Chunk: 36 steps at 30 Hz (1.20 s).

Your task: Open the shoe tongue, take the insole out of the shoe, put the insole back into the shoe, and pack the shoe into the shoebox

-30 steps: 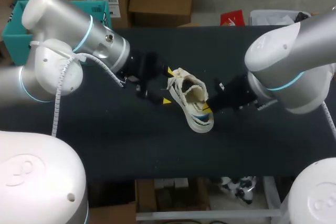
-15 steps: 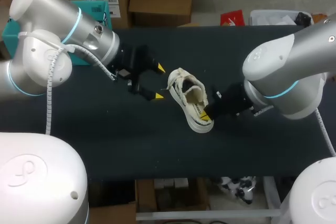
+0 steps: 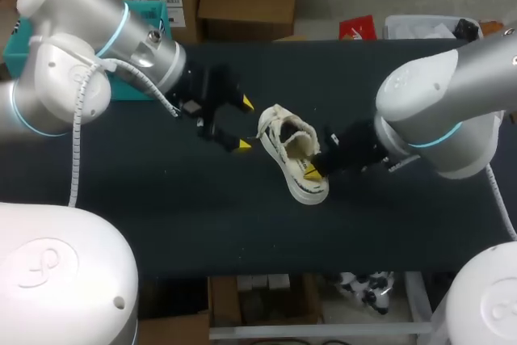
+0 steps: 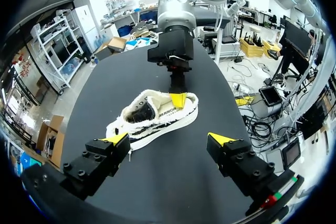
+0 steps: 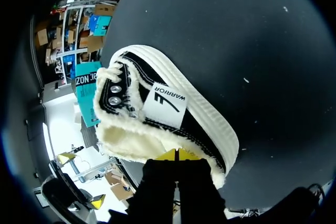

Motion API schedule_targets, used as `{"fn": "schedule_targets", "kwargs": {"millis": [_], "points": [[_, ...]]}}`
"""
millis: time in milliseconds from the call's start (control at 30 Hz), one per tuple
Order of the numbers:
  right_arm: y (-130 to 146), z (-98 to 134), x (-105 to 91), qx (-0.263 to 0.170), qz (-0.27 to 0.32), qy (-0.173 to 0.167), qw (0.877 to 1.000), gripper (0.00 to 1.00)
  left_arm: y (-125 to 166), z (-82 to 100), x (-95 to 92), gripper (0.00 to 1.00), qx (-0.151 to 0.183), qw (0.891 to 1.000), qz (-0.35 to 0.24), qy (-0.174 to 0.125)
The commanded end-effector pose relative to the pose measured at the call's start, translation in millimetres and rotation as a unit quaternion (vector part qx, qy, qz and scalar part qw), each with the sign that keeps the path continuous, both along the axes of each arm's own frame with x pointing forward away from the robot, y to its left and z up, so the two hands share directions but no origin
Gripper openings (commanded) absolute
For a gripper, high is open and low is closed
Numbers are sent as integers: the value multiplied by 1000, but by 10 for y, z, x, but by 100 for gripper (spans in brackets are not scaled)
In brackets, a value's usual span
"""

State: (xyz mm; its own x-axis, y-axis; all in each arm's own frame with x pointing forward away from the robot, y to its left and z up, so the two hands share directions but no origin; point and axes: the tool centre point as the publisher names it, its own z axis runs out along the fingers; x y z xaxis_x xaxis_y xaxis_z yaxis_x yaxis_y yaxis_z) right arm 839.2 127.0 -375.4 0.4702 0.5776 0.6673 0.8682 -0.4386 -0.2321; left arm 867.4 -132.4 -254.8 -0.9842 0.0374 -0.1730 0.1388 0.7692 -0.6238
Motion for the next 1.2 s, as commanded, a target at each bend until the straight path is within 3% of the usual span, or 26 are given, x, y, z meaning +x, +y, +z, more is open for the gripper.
{"fn": "schedule_targets", "kwargs": {"millis": [33, 400, 567, 600, 633, 700, 733, 1000, 1200], "points": [[-201, 175, -16, 28, 15, -8, 999, 0, -24, 35, 28, 100, 4, 1000, -1, 4], [-330, 360, 156, 91, 104, -14, 990, 0, 33, 51, -31, 100, 12, 1000, 8, 10], [-321, 407, 198, 90, 136, -26, 986, 0, 72, 34, -51, 100, 14, 1000, 14, 14], [-310, 421, 200, 89, 145, -31, 985, 3, 79, 30, -51, 100, 13, 1000, 15, 15], [-296, 437, 196, 84, 159, -32, 983, 13, 84, 27, -50, 100, 13, 1000, 15, 15], [-273, 485, 182, 79, 165, -37, 983, 49, 91, 23, -45, 100, 13, 1000, 17, 16], [-273, 485, 182, 79, 165, -37, 983, 100, 94, 21, -43, 100, 13, 1000, 17, 17], [-273, 485, 182, 79, 165, -37, 983, 100, 112, -36, -11, 100, 16, 999, 22, 34], [-535, 570, 120, 71, 231, -123, 962, 100, 54, 17, -50, 100, 37, 998, 15, 45]]}}
